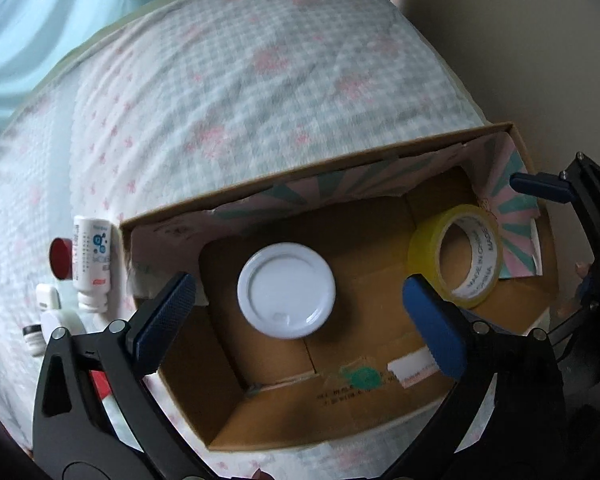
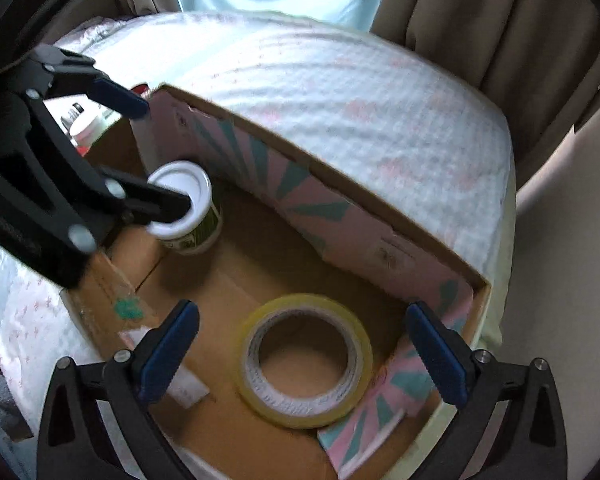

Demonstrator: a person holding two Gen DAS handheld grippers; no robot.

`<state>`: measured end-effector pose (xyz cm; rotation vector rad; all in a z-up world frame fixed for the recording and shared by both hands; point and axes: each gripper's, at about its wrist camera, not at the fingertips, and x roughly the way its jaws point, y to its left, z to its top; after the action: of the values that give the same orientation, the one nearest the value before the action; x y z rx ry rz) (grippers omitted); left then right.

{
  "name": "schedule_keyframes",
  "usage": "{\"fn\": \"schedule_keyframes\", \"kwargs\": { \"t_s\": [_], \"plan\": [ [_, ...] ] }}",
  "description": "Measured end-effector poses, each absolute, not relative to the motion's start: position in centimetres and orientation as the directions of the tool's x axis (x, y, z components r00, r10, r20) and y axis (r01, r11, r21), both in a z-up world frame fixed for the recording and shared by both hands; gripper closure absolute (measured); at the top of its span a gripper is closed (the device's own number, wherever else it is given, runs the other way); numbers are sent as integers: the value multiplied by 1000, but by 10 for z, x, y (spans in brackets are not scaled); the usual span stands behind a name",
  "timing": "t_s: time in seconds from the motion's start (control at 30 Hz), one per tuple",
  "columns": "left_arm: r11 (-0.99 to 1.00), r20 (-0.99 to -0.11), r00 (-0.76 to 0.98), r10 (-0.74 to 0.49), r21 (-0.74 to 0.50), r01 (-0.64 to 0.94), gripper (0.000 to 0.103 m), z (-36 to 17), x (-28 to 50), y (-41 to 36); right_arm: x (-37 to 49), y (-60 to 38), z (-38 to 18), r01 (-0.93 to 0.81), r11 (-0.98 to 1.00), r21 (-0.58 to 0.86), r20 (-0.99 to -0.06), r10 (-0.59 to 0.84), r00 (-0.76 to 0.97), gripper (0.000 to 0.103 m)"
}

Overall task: Organize rigid objects
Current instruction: 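Open both tools to drop the jar and tape into the box, then lift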

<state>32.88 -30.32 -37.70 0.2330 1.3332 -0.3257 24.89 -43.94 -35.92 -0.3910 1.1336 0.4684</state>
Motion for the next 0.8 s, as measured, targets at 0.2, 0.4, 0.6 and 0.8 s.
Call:
{"fn": "schedule_keyframes", "kwargs": {
  "t_s": [0.2, 0.4, 0.6, 0.8],
  "plan": [
    [939, -969, 217, -121, -41, 341, 0, -358, 315, -292, 231, -437, -341, -547, 832, -94, -922, 135, 364, 0],
    [941, -955, 263, -137, -42, 337, 0, -326, 298, -281, 216, -429, -309, -566, 817, -106, -916, 141, 376, 0],
    [940, -936, 320, -144, -29, 339, 0, -279, 275, -258, 192, -417, -261, -557, 819, -138, -884, 152, 442, 0],
    [947, -912, 391, -124, 9, 321, 0, -234, 246, -220, 177, -396, -227, -543, 822, -173, -853, 150, 499, 0]
  ]
}}
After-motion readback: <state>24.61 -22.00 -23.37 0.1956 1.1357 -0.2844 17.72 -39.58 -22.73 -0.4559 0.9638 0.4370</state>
